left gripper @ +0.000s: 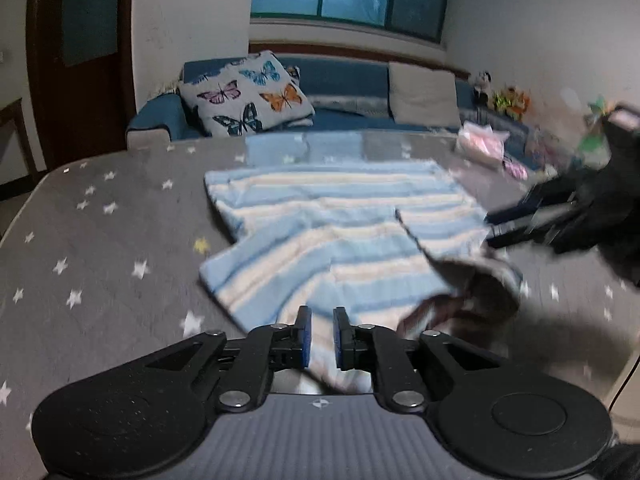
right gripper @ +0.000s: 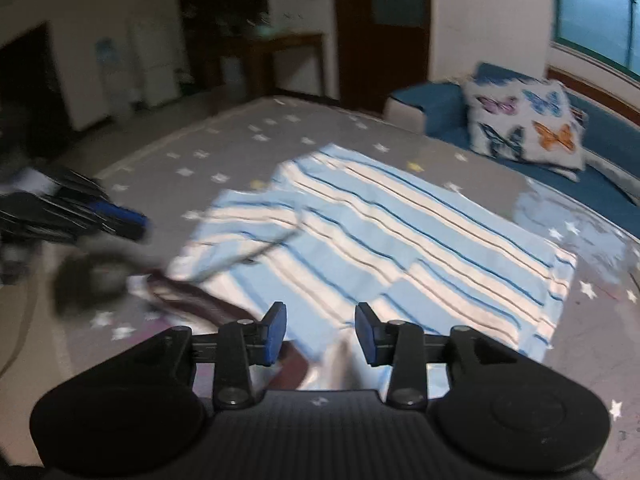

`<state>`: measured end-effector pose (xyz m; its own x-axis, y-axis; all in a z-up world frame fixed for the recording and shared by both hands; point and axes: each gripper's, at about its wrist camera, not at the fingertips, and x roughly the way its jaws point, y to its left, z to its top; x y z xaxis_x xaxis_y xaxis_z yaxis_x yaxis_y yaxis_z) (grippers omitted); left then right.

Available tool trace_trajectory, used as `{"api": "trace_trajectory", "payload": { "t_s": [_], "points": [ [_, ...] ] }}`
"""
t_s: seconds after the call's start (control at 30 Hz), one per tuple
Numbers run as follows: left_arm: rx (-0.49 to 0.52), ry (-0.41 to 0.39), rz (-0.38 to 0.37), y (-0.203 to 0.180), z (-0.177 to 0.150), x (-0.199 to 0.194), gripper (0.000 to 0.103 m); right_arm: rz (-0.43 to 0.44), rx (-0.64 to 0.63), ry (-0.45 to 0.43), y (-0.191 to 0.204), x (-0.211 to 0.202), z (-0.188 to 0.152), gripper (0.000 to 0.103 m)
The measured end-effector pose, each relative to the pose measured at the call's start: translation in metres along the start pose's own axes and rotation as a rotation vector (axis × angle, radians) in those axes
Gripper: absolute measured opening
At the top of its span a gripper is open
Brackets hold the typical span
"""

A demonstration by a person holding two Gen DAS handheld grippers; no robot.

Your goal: Fold clothes

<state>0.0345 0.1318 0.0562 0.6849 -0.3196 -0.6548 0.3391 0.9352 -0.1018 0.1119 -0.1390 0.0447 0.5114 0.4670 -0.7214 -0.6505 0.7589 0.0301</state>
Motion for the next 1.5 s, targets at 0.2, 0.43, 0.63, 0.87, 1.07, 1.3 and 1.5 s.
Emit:
{"api": "trace_trajectory", "payload": {
  "t_s": [0.2, 0.43, 0.63, 0.87, 1.07, 1.3, 1.5],
  "points": [
    [-0.019, 0.055, -0.045, -0.024, 0.021, 0.052, 0.024, -0.101, -0.01, 0.094, 0.004, 0.046, -0.012, 0.043],
    [-0.025, 0.178, -0.121, -0.056, 0.015, 0.111, 0.024, -0.164, 0.073, 0.049, -0.008, 0.029, -0.03, 0.015],
    [0.07, 0.195, -0.165, -0.082, -0.001, 0.106, 0.038, -0.224, 0.164, -0.002, -0.016, -0.018, -0.054, 0.014],
    [0.088, 0.162, -0.124, -0.09, 0.011, 0.104, 0.043, -0.211, 0.165, -0.008, -0.017, -0.035, -0.062, 0.019],
    [0.063, 0.164, -0.143, -0.099, 0.015, 0.117, 0.043, -0.188, 0.141, -0.027, -0.016, -0.026, -0.042, 0.026],
    [0.108, 0.148, -0.194, -0.121, 0.004, 0.116, 0.043, -0.107, 0.173, 0.007, -0.034, 0.013, -0.01, 0.027],
    [0.129, 0.142, -0.197, -0.124, -0.005, 0.116, 0.044, -0.103, 0.186, 0.047, -0.044, 0.059, 0.004, 0.035]
  ]
}}
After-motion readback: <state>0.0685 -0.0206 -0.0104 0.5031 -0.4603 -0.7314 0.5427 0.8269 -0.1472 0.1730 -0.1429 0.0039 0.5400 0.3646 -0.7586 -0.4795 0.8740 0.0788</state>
